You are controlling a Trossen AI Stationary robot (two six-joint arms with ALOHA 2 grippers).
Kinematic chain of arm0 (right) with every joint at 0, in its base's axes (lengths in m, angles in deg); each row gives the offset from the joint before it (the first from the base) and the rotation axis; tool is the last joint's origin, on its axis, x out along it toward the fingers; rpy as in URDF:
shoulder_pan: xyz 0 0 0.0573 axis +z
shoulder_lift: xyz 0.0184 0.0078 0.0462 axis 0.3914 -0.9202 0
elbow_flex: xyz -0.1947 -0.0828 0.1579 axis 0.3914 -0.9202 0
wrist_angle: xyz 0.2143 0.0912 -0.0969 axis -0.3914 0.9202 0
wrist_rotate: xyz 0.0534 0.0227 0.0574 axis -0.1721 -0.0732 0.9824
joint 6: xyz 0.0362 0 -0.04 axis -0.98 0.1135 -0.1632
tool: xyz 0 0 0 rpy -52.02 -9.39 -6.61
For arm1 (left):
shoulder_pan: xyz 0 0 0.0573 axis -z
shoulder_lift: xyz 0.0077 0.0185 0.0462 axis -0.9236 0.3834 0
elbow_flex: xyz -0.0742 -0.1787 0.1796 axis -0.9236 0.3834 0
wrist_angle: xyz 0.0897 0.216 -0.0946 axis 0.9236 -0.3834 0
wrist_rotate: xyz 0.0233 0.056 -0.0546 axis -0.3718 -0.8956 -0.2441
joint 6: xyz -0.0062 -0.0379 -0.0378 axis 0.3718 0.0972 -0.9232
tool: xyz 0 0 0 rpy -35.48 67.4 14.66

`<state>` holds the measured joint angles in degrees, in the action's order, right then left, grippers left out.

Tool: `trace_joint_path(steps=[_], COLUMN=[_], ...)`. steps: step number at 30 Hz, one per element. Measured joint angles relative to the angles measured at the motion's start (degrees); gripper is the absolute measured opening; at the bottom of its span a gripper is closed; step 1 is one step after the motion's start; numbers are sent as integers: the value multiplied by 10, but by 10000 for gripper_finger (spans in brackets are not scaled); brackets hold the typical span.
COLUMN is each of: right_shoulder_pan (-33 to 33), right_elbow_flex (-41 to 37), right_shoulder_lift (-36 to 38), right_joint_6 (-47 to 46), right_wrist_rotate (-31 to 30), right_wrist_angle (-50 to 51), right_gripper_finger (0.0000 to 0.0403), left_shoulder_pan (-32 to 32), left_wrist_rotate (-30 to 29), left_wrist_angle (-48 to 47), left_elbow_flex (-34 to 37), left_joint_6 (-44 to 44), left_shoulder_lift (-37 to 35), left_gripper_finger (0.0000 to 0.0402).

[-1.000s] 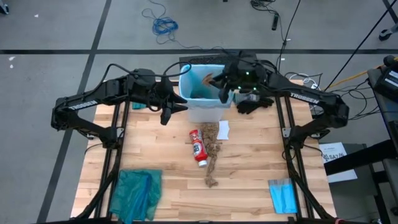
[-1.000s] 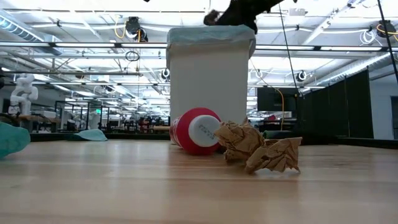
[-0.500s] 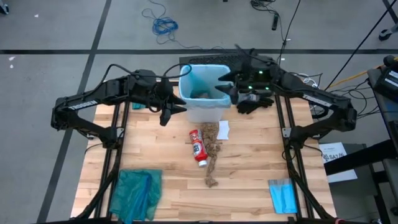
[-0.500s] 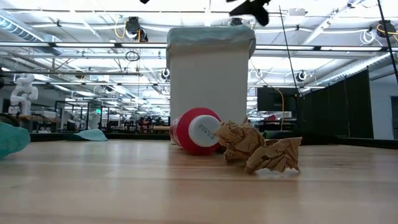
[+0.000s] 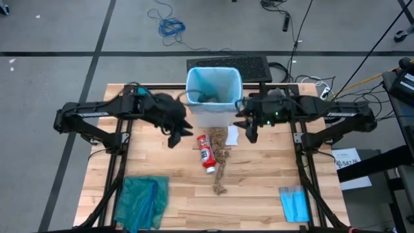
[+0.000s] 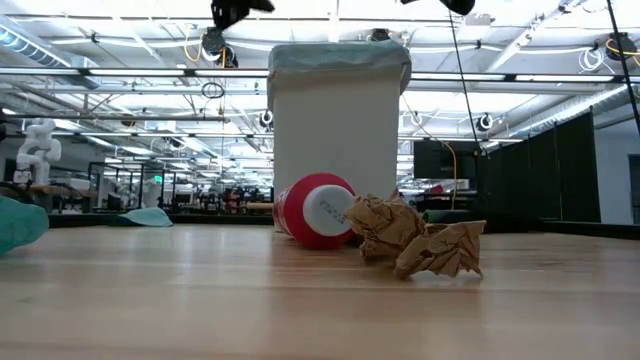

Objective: Place trash/remove bag and relplace
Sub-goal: Put the brown paper into the white trash bin

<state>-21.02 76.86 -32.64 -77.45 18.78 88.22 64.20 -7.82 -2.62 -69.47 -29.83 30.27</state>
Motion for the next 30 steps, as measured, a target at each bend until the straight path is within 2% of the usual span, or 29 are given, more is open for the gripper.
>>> trace_joint_path(steps=[4,9,16,24,30], right_shoulder_pan=[34,50,70,109,96], right_elbow_flex=[-26,-86,-216,-403,-456], right_shoulder_lift=[0,-1,-1,-1,-6], right_joint_6=[-23,-68,-159,-285,-326], right_wrist_rotate=[-31,-32,-31,-25,-31], right_wrist_angle=[-36,-69,-123,-355,-402], right_gripper_finger=[152,150,150,150,150], left_shoulder_pan=[20,41,77,93,92], left_wrist_rotate=[0,-2,-2,-2,-2], left_wrist_angle=[3,22,24,25,25], left_elbow_flex=[32,62,65,65,65], left_joint_6=[-14,-30,-30,-31,-31], left_shoulder_lift=[20,57,116,124,111], left_gripper_finger=[141,141,141,141,141])
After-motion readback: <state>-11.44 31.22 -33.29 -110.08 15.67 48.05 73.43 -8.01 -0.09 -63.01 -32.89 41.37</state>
